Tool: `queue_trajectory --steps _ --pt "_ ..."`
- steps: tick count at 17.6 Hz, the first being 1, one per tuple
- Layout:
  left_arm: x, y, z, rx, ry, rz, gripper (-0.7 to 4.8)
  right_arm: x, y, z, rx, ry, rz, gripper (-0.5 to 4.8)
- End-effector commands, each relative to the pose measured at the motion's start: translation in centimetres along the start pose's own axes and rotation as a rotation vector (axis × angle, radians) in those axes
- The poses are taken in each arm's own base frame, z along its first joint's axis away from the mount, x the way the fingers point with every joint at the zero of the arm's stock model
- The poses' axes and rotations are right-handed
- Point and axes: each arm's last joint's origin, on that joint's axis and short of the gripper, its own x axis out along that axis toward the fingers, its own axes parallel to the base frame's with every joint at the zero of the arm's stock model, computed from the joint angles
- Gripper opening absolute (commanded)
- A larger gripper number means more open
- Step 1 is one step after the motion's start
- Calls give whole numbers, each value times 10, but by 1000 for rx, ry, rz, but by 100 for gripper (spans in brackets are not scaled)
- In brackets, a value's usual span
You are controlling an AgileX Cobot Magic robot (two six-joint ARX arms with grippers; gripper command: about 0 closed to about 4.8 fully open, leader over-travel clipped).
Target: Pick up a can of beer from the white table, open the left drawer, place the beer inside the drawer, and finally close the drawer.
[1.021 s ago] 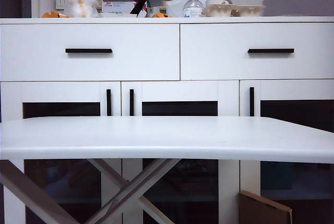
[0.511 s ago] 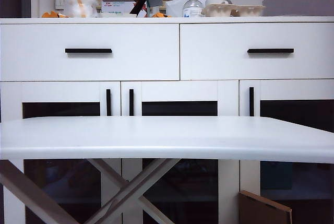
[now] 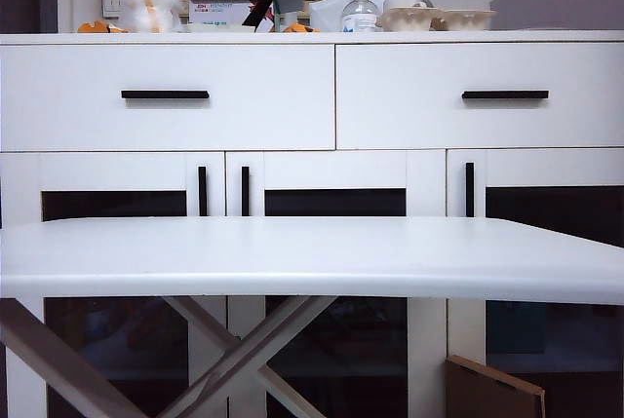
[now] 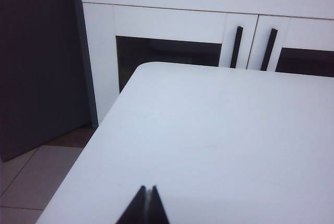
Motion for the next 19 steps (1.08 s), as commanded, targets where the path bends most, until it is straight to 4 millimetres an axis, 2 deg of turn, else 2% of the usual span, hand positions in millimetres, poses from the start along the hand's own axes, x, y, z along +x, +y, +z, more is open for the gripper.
queue_trajectory --steps 1,19 --pt "0 0 1 0 -7 -3 -5 5 -6 -7 6 -72 -69 -1" --pt "0 0 1 0 -8 -3 -5 6 -7 -11 52 -79 -82 0"
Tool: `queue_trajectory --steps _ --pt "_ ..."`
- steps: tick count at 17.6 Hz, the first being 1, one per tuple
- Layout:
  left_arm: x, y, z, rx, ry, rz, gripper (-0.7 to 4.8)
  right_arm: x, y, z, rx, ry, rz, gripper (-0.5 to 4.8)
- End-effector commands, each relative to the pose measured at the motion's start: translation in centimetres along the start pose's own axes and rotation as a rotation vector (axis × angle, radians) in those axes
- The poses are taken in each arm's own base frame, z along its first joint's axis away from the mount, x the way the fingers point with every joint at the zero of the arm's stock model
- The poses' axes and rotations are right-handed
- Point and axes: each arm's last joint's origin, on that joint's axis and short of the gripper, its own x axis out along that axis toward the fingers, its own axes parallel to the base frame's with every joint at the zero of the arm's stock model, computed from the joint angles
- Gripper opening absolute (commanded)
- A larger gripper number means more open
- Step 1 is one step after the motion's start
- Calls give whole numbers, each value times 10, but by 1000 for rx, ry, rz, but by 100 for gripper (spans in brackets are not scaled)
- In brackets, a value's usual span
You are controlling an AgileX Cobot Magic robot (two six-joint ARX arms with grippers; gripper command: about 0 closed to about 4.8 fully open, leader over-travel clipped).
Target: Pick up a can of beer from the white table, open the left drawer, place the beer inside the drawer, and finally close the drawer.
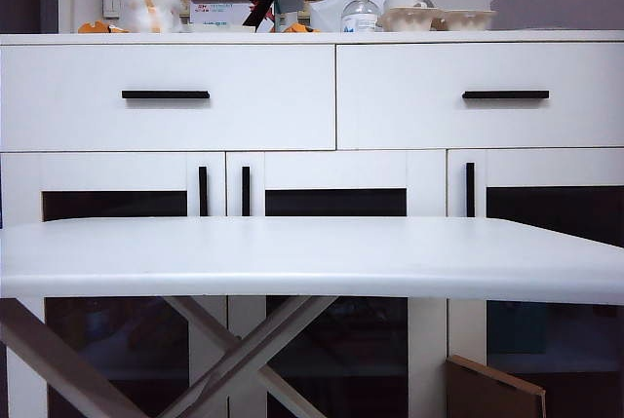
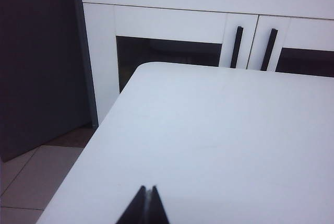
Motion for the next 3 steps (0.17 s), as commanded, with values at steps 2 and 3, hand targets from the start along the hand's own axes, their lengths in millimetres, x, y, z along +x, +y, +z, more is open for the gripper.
queue_trajectory --steps 2,3 --pt "0 0 1 0 -8 -2 -5 0 0 1 5 -14 1 0" --pt "0 0 1 0 -8 -2 -5 0 0 1 5 -14 2 0"
